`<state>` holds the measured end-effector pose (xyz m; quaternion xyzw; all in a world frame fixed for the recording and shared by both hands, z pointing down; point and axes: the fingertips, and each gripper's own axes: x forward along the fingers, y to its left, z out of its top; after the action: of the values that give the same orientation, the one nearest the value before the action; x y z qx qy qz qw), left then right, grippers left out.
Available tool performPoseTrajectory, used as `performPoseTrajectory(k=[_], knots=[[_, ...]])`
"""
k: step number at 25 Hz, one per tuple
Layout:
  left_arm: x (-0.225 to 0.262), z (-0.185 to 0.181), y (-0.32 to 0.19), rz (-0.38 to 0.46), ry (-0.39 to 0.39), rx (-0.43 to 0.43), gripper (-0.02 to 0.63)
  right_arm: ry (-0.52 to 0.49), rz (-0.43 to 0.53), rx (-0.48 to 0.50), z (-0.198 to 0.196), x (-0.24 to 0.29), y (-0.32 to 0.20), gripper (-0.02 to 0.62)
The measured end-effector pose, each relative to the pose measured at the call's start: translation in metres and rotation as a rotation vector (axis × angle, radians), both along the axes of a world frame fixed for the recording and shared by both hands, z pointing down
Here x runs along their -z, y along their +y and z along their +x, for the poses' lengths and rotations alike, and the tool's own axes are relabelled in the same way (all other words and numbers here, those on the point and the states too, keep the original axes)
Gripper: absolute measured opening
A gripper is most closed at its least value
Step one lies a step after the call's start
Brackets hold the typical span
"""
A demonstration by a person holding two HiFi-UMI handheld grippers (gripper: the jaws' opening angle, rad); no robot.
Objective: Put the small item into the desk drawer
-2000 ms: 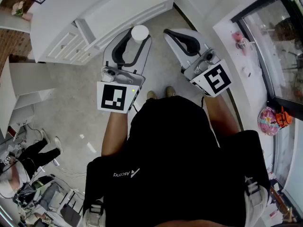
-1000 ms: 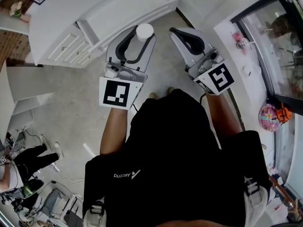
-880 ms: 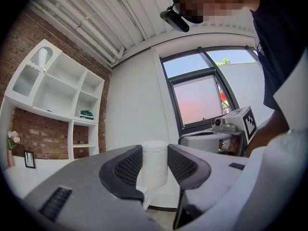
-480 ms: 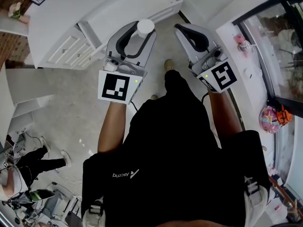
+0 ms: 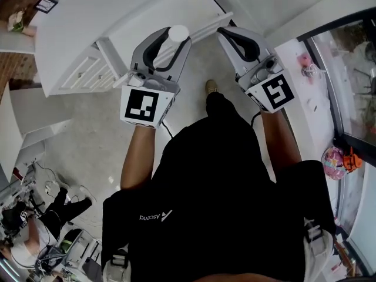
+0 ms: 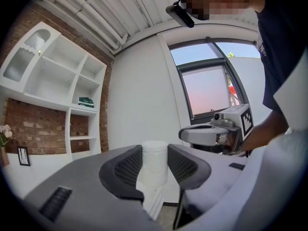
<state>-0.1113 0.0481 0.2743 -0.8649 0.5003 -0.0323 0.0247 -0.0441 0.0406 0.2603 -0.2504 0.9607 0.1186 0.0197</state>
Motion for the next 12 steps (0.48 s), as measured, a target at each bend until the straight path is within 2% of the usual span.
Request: performPoseTrajectory(k=[5,12], knots=[[-0.021,0.000,-0.063,-0.033,-0.021,0.029,0.161,-0.001,-0.042,0.027,0.004,-0.015,-0.063,0.000],[-0.051,0.013,-0.143,-0.150,-0.030,0.047,0.161,0.003,-0.110,0.061,0.012,-0.031,-0.148,0.000]])
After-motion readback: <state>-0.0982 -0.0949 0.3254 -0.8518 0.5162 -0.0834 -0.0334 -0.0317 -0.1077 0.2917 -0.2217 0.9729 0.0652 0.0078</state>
